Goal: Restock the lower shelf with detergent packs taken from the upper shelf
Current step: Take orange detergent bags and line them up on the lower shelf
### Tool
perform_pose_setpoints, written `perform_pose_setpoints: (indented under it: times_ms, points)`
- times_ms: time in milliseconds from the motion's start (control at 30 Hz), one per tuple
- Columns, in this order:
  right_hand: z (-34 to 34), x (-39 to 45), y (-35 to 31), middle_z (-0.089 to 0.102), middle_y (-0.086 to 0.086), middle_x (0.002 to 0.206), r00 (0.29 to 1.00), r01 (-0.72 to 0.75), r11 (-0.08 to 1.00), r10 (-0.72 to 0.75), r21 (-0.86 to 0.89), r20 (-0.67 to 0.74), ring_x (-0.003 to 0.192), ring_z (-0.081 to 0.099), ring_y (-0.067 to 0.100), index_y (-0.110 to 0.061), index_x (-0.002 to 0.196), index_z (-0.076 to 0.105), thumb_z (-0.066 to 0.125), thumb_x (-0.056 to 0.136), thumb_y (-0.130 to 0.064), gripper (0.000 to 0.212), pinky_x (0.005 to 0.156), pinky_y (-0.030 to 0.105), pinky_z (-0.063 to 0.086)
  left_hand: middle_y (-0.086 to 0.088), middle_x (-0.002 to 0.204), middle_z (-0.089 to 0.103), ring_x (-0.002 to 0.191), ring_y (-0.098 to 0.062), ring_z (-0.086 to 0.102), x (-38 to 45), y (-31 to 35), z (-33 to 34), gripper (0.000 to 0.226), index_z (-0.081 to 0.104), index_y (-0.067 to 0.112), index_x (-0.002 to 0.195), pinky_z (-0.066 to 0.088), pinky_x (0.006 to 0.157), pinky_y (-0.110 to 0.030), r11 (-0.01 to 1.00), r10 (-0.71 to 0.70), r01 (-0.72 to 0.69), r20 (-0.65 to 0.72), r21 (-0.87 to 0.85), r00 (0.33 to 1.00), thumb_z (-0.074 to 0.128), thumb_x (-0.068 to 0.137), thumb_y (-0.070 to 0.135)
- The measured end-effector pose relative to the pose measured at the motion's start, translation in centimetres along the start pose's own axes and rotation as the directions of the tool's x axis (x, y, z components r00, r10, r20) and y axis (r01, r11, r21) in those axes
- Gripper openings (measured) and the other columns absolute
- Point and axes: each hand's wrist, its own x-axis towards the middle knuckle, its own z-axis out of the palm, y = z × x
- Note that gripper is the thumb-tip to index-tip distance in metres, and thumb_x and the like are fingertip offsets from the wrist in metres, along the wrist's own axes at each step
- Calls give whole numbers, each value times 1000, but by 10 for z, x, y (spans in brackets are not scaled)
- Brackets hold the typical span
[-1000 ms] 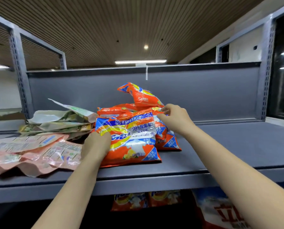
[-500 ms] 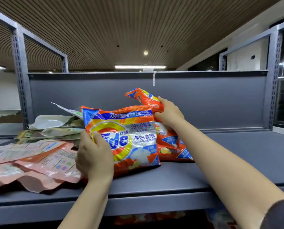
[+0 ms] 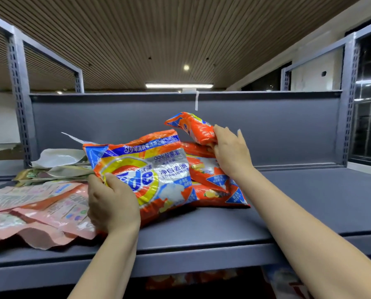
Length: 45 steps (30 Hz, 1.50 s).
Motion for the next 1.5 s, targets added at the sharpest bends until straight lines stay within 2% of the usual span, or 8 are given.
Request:
perform_pose_setpoints:
  times_ms: [200, 333, 600, 767, 933, 1100, 1300, 1500]
  points:
    - [-28, -41, -5, 59, 6, 90, 959, 278, 953, -283, 122, 25, 92, 54, 30, -9, 92, 57, 55, 69, -27, 29, 109, 47, 28, -21, 124, 57, 111, -42, 49, 2, 0, 0, 30, 51, 5, 113, 34, 93, -43, 999, -37, 37, 4, 21, 999, 34, 99, 26]
    - [-34, -39, -3, 62, 2, 113, 988, -142, 895, 157, 423, -3, 108, 53, 24, -16, 108, 61, 50, 77, -35, 38, 94, 36, 39, -21, 125, 57, 112, -43, 49, 0, 2, -4, 30, 51, 6, 115, 34, 96, -44, 998, -50, 49, 12, 28, 999, 34, 99, 25]
    - [-38, -17, 25, 27, 13, 154, 617, -763, 361, 653, 537, 439, 133, 41, 34, -16, 153, 3, 77, 65, -58, 122, 107, 51, 37, -20, 116, 61, 102, -42, 53, -4, 0, -2, 26, 54, 9, 105, 29, 76, -39, 998, 14, -17, 57, 52, 998, 35, 97, 26]
    - [-42, -30, 32, 75, 6, 87, 561, -828, 368, 524, 424, 640, 71, 73, 23, -12, 115, 62, 78, 53, -67, 85, 76, 42, 59, -17, 114, 62, 101, -39, 54, -3, -4, -1, 26, 53, 10, 104, 28, 76, -37, 998, 34, -37, 62, 46, 998, 35, 98, 27]
    - [-40, -49, 45, 75, 2, 94, 583, -799, 465, 439, 382, 684, 79, 73, 20, -20, 106, 70, 60, 46, -89, 92, 86, 37, 55, -14, 111, 64, 95, -36, 54, -2, -3, -2, 25, 55, 13, 98, 29, 75, -36, 999, 25, -27, 77, 26, 997, 35, 98, 29]
    - [-48, -64, 64, 75, 0, 76, 567, -792, 530, 452, 304, 689, 67, 73, 16, -14, 92, 73, 70, 43, -83, 84, 53, 21, 54, -7, 81, 58, 76, -28, 45, -1, -4, -2, 25, 52, 16, 74, 31, 67, -33, 997, 62, -58, 92, -45, 994, 41, 90, 32]
    - [-76, -76, 77, 73, 15, 102, 482, -863, 350, 355, 364, 801, 92, 69, 30, -5, 109, 70, 90, 39, -41, 81, 92, 49, 52, 0, 65, 58, 62, -20, 52, -11, -3, 3, 35, 56, 12, 68, 35, 60, -28, 938, 308, -270, 162, -219, 937, 51, 84, 42]
    - [-93, -97, 82, 74, 14, 94, 569, -820, 250, 267, 515, 778, 72, 73, 24, -11, 89, 74, 83, 53, -30, 41, 61, 34, 59, -22, 75, 63, 68, -36, 48, -16, -1, 1, 35, 58, 3, 77, 29, 64, -32, 903, 423, -391, 208, -179, 882, 50, 97, 31]
